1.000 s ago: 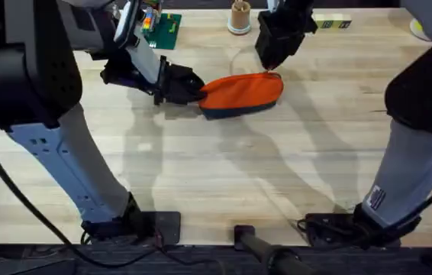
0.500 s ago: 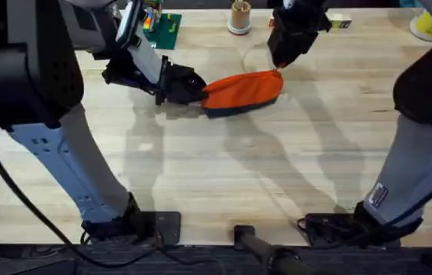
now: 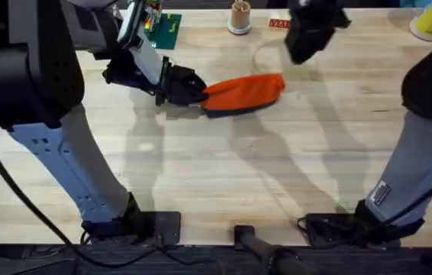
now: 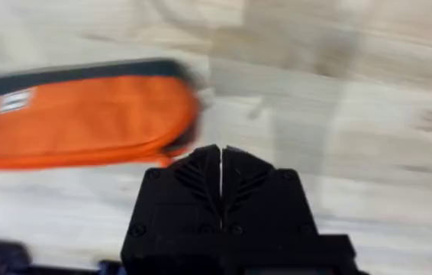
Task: Unzip the bag, pick up the pens from the table one at a time and place them inside, then zip the bag closed.
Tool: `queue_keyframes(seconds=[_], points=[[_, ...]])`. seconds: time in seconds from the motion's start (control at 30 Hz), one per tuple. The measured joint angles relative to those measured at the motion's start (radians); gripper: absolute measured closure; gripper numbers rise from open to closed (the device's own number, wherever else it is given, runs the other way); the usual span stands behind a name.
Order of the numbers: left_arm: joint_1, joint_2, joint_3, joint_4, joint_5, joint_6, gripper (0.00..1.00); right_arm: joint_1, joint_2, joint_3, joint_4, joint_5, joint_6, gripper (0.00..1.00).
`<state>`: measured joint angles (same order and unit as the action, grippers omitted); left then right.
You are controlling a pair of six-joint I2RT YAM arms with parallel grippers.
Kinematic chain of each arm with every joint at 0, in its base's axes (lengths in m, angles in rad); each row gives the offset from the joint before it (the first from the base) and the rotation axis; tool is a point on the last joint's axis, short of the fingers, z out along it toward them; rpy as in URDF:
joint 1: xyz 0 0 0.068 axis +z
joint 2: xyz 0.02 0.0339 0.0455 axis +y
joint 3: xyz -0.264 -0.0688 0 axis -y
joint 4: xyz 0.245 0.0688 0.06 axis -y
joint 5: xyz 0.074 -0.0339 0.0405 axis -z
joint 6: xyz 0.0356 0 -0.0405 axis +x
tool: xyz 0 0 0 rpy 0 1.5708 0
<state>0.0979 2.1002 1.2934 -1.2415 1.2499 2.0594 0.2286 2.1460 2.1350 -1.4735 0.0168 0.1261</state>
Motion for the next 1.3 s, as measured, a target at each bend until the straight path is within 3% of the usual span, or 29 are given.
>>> queue_keyframes(seconds=[0.23,1.1,1.3], points=[[0.017,0.0,0.0,-0.004,-0.011,0.0,0.959,-0.099,0.0,0.013,-0.009,0.122,0.001,0.969],[0.017,0.0,0.0,-0.005,-0.012,0.0,0.959,-0.083,0.0,-0.003,-0.005,0.145,0.006,0.967],[0.017,0.0,0.0,-0.006,-0.012,0.0,0.959,-0.083,-0.059,-0.01,-0.013,0.145,0.009,0.967]])
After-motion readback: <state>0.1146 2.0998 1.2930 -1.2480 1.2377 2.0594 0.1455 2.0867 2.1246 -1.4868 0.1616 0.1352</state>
